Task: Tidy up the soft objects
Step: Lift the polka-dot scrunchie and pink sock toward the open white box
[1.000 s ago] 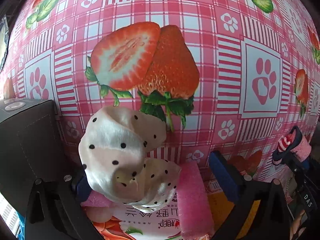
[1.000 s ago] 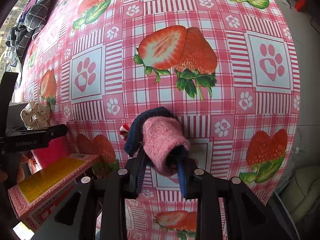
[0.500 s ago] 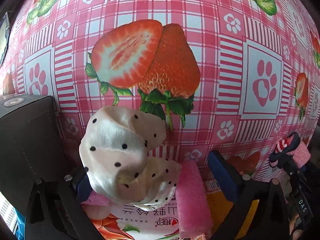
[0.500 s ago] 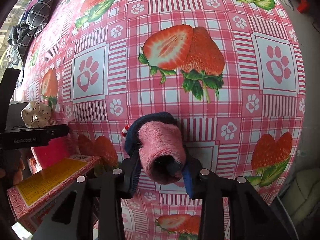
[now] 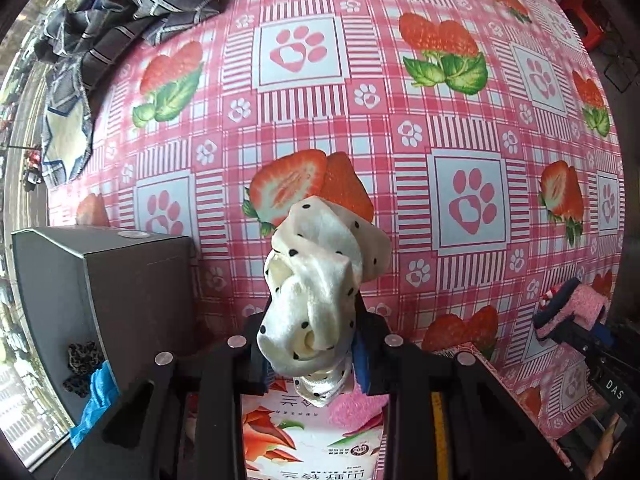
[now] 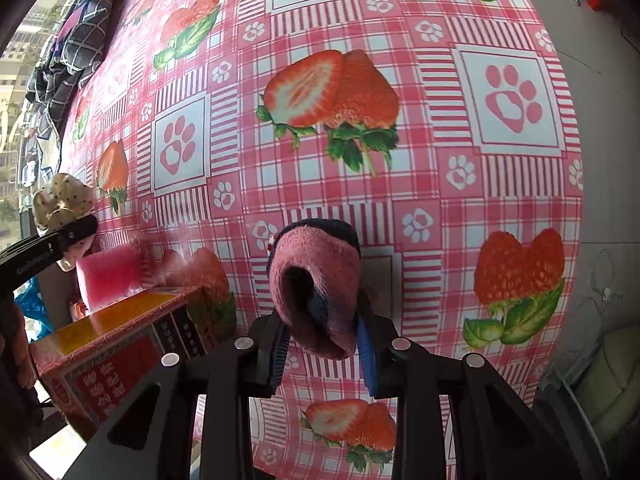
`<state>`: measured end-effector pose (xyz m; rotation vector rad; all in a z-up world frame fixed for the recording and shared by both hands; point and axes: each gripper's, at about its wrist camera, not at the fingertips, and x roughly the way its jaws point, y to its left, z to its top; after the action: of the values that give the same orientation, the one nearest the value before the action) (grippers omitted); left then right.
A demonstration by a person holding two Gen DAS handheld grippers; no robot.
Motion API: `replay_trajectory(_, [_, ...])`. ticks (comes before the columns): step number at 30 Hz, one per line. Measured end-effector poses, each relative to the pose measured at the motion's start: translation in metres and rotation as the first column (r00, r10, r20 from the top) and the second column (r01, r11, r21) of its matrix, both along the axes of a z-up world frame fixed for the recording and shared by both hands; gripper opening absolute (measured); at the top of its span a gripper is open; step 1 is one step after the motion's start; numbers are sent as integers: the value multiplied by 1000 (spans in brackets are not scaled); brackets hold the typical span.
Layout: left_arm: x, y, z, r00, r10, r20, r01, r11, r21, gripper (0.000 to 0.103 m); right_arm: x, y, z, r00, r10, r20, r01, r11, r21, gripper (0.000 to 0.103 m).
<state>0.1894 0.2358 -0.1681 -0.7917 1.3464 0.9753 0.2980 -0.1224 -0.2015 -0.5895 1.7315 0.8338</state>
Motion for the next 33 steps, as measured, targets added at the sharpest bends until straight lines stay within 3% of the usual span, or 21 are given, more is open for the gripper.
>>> replay_trajectory(8, [-4,-5,44,999,27,20,-28,998,60,33,10,-17,27,1000,-23,-10,23,998,51,32])
replay_trajectory(16, [-31,-38,55,996,38,83,-42,998,56,33,-7,-18,64,1000,1,10,-2,995,104,32])
replay_trajectory(19, [-42,-52,54,995,17,99,-21,999,41,33,-13,-16,57,999,-22,25,20,995,96,32])
replay_trajectory(22, [-49,-66,56,994,-23,104,18,999,44,33,-8,-22,46,990,-119,80,114,991,74,33])
replay_trajectory(24, [-53,-74,57,994,-57,97,52,997,58,33,-1,-29,41,981,-163,106,157,986,59,63])
replay_trajectory(25, [-56,-76,58,993,-66,96,61,997,53,33,2,-30,37,976,-181,118,175,983,53,86])
replay_trajectory(33, [-73,-92,65,989,-116,88,111,992,55,33,-3,-2,-10,980,-150,128,154,988,-27,83])
